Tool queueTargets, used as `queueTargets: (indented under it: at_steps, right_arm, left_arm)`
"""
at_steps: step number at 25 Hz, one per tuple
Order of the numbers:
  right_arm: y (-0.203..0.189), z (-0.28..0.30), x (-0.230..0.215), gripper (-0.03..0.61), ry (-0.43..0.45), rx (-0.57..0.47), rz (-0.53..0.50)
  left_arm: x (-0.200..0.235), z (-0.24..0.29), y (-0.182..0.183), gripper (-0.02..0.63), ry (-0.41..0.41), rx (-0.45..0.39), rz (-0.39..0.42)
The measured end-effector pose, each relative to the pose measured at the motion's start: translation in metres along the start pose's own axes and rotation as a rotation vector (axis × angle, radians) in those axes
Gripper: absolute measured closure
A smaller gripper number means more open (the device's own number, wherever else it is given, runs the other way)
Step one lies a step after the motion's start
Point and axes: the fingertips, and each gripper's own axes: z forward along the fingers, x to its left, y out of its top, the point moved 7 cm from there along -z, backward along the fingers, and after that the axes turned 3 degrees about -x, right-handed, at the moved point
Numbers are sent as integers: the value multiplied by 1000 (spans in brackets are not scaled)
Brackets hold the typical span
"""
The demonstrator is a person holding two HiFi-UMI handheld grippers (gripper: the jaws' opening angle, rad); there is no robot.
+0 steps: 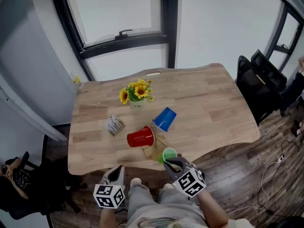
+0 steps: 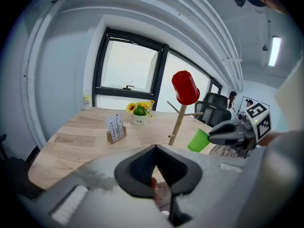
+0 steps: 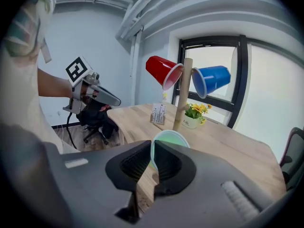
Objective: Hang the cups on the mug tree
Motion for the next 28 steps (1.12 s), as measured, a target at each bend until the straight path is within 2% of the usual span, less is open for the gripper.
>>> queueTargets:
  at_steps: [9,19,28]
  right_arm:
    - [13,27,20,554,129,-24,-11]
    - [29,56,41,554,264,-57,-23]
    - [38,81,48,554,353,-100,66]
  left_arm:
    - [7,-14,-6,615,50,-5,-27]
    - [21,-42,-17,615,150,-18,-78]
    - [31,-62,-26,615,220,-26,-120]
